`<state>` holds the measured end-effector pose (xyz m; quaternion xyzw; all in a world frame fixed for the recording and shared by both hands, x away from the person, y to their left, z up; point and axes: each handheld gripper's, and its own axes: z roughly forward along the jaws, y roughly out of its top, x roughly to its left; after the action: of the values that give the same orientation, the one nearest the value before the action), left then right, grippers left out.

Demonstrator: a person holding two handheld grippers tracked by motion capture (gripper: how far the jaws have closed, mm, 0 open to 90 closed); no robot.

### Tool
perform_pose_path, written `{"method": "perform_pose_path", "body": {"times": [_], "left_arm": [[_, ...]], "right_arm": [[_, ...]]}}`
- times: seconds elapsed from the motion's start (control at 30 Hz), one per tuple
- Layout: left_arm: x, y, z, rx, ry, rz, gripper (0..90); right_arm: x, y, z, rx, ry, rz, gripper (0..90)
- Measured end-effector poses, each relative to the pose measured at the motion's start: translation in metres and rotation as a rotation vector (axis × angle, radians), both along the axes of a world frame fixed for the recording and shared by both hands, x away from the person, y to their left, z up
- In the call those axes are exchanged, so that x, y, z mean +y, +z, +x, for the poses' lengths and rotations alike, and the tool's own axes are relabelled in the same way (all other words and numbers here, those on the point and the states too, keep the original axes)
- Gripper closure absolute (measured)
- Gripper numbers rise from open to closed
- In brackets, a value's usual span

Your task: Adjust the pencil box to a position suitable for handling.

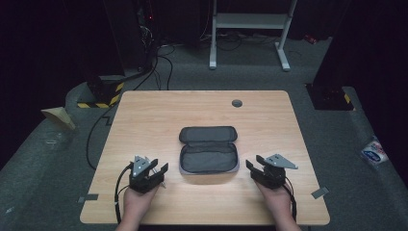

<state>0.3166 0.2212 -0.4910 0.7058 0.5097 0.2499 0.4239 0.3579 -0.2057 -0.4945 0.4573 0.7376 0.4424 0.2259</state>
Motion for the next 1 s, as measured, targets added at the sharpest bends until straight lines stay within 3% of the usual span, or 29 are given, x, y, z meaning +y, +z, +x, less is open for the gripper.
{"method": "perform_pose_path", "body": {"times": [0.03,0.07,0.13,0.2,0.33,0.43,0.63,1.0], "left_arm": [[0.004,-0.002,-0.002,0.01,0.004,0.005,49.6],[0.008,-0.006,-0.005,0.019,0.013,0.004,49.4],[0.015,-0.014,-0.008,0.05,0.03,-0.016,49.4],[0.018,-0.019,-0.008,0.096,0.035,-0.005,49.1],[0.019,-0.023,-0.005,0.114,0.048,-0.015,48.4],[0.018,-0.026,-0.003,0.122,0.053,0.02,47.5],[0.026,-0.031,0.003,0.155,0.115,-0.012,45.8],[0.022,-0.031,0.008,0.188,0.102,-0.013,49.5]], "right_arm": [[-0.008,-0.005,-0.004,0.005,-0.005,-0.049,47.1],[-0.012,-0.007,-0.006,0.007,-0.012,-0.066,46.7],[-0.017,-0.01,-0.008,0.009,-0.017,-0.074,46.5],[-0.023,-0.015,-0.013,0.013,-0.038,-0.071,45.9],[-0.026,-0.021,-0.012,0.038,-0.055,-0.091,42.8],[-0.025,-0.022,-0.012,0.041,-0.055,-0.099,42.2],[-0.026,-0.026,-0.01,0.077,-0.054,-0.118,40.2],[-0.023,-0.027,-0.007,0.107,-0.046,-0.148,40.3]]}}
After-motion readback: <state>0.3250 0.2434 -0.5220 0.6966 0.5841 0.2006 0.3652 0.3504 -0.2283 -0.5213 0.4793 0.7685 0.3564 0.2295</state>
